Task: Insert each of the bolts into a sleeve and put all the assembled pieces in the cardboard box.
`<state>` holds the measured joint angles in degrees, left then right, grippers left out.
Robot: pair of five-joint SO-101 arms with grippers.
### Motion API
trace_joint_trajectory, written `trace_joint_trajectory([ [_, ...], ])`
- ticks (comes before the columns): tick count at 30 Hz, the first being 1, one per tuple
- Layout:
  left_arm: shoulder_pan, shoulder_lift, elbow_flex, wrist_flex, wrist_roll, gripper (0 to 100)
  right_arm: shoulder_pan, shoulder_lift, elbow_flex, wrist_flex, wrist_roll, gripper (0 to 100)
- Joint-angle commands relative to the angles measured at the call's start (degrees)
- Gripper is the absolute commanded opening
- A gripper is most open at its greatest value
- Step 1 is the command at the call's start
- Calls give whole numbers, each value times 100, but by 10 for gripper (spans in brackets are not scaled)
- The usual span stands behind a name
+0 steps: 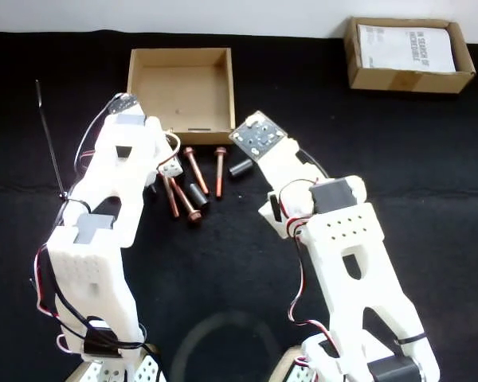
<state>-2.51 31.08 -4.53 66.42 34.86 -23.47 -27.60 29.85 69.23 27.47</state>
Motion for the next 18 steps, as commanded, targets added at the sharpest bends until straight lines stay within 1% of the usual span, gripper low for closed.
trace_joint_trajectory([
  [1, -84, -22, -136, -167, 9, 193, 75, 13, -136, -84, -35, 8],
  [4, -207, -31, -189, -176, 9, 193, 75, 13, -136, -84, -35, 8],
  [9, -620, 40, -321, -158, 0, 192, 75, 13, -163, -92, -26, 8],
  [12, -646, 110, -277, -141, -141, 188, 75, 22, -145, -92, -18, 8],
  [14, -611, 277, -295, -149, -352, 138, 75, 22, -136, -163, -26, 8],
  [16, -593, 382, -409, -141, -413, 24, 75, 22, -145, -198, -26, 8],
  [17, -593, 418, -453, -114, -466, 2, 75, 22, -154, -198, -35, 8],
  [18, -593, 435, -505, -26, -501, 26, 75, 22, -163, -198, -35, 8],
])
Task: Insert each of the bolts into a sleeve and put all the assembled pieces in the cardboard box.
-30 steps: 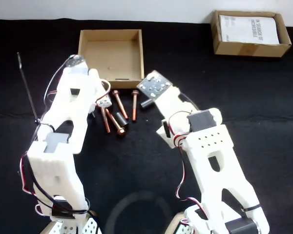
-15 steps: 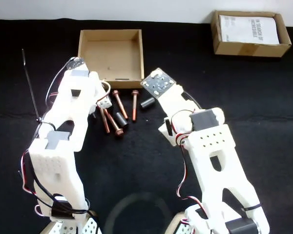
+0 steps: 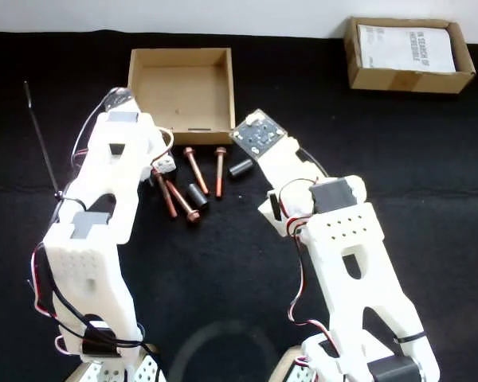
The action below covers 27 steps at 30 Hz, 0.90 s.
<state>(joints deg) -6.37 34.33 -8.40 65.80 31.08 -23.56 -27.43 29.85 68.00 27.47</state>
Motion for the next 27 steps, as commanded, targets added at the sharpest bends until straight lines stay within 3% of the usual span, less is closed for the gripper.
trace_joint_trajectory([
  [1, -198, 136, -171, 123, -132, 24, 84, 4, -171, -75, -35, 8],
  [13, -92, 84, -321, 193, -158, 9, 84, 4, -180, -75, -35, 8],
  [16, -40, 75, -664, 440, -651, 9, 84, 4, -189, -101, -53, 8],
  [23, 312, -629, -1736, 1978, -1793, 9, 57, -75, -189, -1095, -53, 8],
  [27, 426, -1402, -1895, 2295, -2171, 9, 48, -84, -374, -1376, -53, 8],
])
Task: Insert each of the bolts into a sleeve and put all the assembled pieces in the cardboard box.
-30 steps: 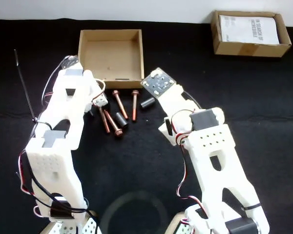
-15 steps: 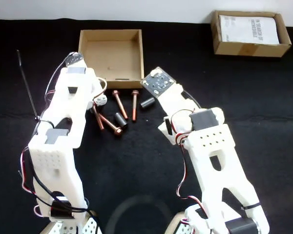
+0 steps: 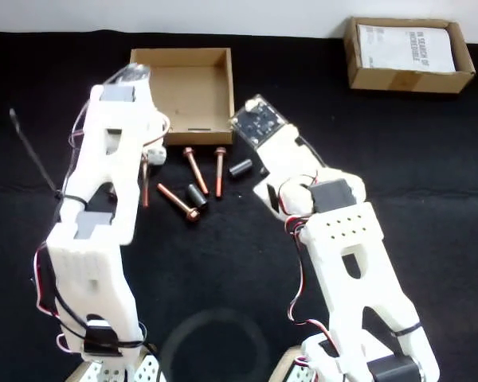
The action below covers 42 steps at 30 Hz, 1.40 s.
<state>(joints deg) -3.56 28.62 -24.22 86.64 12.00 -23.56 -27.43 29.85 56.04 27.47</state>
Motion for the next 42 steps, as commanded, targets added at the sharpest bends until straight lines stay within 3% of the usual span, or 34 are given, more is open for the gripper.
trace_joint_trajectory([
  [1, 171, -1068, -312, 220, -334, 9, 48, -119, -479, -84, -53, 8],
  [9, 207, -2905, -75, 255, -378, 9, 48, -927, -796, 470, -1495, 8],
  [19, 207, -5270, 2158, 211, -387, 9, 48, -2246, 505, 1112, -1565, 8],
  [26, 382, -6756, 3582, 18, -387, 9, -251, -3248, 1569, 980, -1574, 8],
  [33, 927, -7837, 5270, -1407, -387, 9, -769, -3969, 2589, -136, -1574, 8],
  [42, 1710, -8989, 7319, -4325, -352, 9, -1112, -4813, 3890, -1578, -1582, 8],
])
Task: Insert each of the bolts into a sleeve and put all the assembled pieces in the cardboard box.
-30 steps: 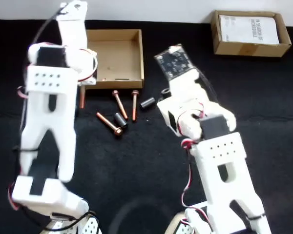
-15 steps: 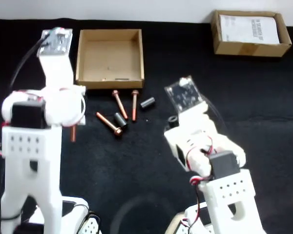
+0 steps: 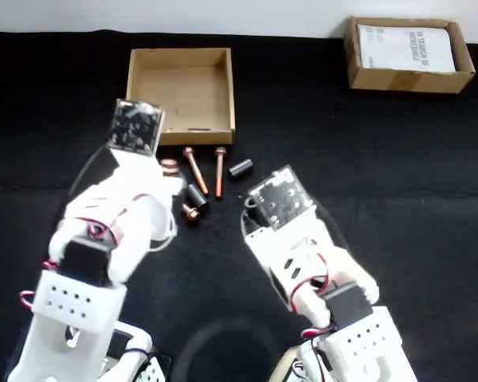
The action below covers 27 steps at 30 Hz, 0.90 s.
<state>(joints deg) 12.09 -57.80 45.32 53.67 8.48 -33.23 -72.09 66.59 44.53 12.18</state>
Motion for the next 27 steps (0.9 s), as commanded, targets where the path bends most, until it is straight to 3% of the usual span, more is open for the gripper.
trace_joint_trajectory([
  [1, 145, -400, 497, -1345, 0, 9, -189, -462, 338, -567, -53, 8],
  [5, 136, -488, 664, -2259, 0, 9, -251, -936, 848, -1121, -105, 8],
  [12, 303, -470, 690, -3156, 0, 9, -251, -1420, 1437, -1877, -1749, 8],
  [22, 1314, -470, 637, -3297, 9, 9, -251, -1420, 1657, -2009, -1767, 8],
  [27, 1437, -426, 444, -3288, 18, 9, -233, -1446, 1657, -2009, -1776, 8],
])
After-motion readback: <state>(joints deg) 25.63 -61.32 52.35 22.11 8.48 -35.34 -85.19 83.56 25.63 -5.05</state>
